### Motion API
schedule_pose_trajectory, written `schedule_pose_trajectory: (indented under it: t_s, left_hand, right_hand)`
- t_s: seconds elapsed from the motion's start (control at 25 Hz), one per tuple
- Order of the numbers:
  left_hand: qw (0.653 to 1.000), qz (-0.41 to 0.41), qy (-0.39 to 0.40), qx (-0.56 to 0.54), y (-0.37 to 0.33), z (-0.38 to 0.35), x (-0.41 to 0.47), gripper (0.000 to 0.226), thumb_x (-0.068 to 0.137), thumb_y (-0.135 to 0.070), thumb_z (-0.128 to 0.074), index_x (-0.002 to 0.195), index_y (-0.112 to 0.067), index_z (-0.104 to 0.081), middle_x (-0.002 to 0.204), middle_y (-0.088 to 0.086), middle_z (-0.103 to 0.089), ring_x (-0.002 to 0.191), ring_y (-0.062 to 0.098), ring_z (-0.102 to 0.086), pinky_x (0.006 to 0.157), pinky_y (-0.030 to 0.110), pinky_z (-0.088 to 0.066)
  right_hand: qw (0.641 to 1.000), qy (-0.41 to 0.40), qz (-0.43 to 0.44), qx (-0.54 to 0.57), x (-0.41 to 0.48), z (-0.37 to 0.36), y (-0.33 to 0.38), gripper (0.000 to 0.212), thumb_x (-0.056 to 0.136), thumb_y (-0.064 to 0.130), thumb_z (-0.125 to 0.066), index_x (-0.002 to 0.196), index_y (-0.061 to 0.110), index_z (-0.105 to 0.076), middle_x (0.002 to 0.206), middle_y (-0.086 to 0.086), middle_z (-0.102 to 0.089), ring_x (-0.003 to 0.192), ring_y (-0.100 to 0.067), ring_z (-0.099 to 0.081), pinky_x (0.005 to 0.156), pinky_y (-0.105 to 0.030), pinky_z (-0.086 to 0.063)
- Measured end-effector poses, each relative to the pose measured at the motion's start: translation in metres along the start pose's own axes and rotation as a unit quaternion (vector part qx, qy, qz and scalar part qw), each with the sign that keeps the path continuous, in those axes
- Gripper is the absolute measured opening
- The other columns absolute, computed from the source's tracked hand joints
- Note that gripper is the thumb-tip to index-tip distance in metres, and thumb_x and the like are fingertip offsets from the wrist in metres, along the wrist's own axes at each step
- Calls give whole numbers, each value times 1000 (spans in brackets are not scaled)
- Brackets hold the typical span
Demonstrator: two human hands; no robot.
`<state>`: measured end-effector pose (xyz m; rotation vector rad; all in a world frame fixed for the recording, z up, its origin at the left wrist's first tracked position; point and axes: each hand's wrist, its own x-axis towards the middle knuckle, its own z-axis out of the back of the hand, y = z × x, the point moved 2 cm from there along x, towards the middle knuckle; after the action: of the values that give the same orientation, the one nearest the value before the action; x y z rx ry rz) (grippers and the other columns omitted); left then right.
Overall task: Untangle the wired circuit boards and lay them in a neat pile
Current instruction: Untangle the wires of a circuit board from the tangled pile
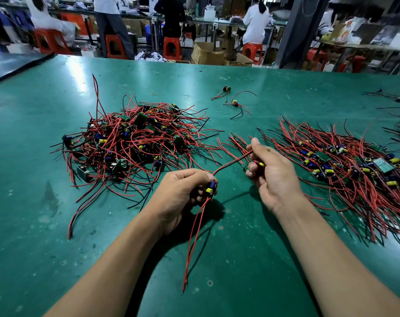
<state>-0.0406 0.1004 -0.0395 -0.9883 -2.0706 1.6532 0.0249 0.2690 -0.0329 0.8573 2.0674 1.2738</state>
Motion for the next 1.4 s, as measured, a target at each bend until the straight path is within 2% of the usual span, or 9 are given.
schedule_pose_trajectory:
  t_s: [0.12, 0.32, 0.56, 0.76, 0.92, 1.08, 1.16, 1.24, 1.4]
  left_hand:
    - [1000, -1, 0, 0, -1, 0, 0, 27, 87, -1, -61, 64, -10, -73, 64, 5, -64, 62, 15, -48, 61, 27, -33]
    - [1000, -2, 6, -20, 1, 0, 1, 26, 87, -2, -62, 65, -9, -72, 65, 7, -62, 63, 16, -49, 55, 19, -39]
    - [1000, -1, 2, -31, 3, 1, 4, 15, 88, -4, -62, 76, -5, -71, 71, 10, -63, 60, 14, -53, 52, 17, -41]
    - [997, 8, 8, -80, 3, 2, 7, 24, 78, -24, -68, 91, -4, -72, 78, 8, -69, 62, 15, -63, 57, 21, -51]
    - [990, -2, 10, -140, 0, 6, 7, 30, 68, -18, -72, 96, -8, -73, 87, 9, -72, 70, 17, -68, 61, 23, -55]
    - [986, -17, -14, -163, -6, 9, 6, 19, 65, -19, -76, 85, -18, -78, 81, -2, -71, 64, 9, -62, 56, 19, -50]
    - [987, -17, -32, -159, -8, 10, 5, 19, 66, -22, -76, 86, -20, -77, 80, -6, -70, 59, 6, -53, 53, 17, -44]
    - [988, -14, -53, -145, -9, 10, 3, 20, 68, -25, -76, 87, -20, -75, 78, -7, -68, 58, 6, -48, 52, 17, -38]
    - [987, -25, -67, -147, -9, 6, -1, 22, 61, -28, -77, 81, -20, -71, 74, -8, -64, 61, 7, -46, 56, 21, -32]
  right_hand:
    - [999, -17, 33, 4, 1, 2, 2, 15, 87, 19, -75, 84, 16, -61, 61, 7, -54, 43, -4, -45, 43, -17, -41]
    - [1000, -13, 25, 3, 3, 3, -1, 29, 90, 35, -71, 104, 11, -64, 67, 4, -53, 46, -6, -45, 46, -19, -41]
    - [999, -10, 30, -15, 4, 4, -3, 33, 93, 43, -66, 101, 12, -65, 73, 1, -53, 46, -8, -46, 49, -19, -42]
    - [994, 4, 71, -88, 4, 2, -10, 20, 99, 31, -60, 93, 12, -65, 69, 2, -54, 43, -8, -49, 43, -19, -40]
    - [949, 102, 136, -264, -1, 2, -16, 3, 92, 18, -70, 95, 18, -70, 69, 5, -59, 50, -11, -55, 45, -27, -45]
    - [881, 217, 186, -378, -18, -9, -24, 26, 73, 40, -86, 95, 39, -73, 75, 11, -65, 54, -7, -51, 53, -22, -43]
    - [888, 236, 175, -354, -25, -15, -26, 31, 67, 50, -86, 95, 43, -73, 73, 12, -66, 52, -5, -50, 51, -22, -43]
    - [922, 240, 137, -271, -29, -20, -25, 27, 71, 46, -84, 95, 39, -76, 69, 11, -67, 50, -3, -52, 48, -19, -44]
    - [965, 230, 66, -108, -32, -26, -20, 32, 73, 46, -82, 98, 27, -79, 85, -1, -74, 54, -9, -56, 51, -17, -44]
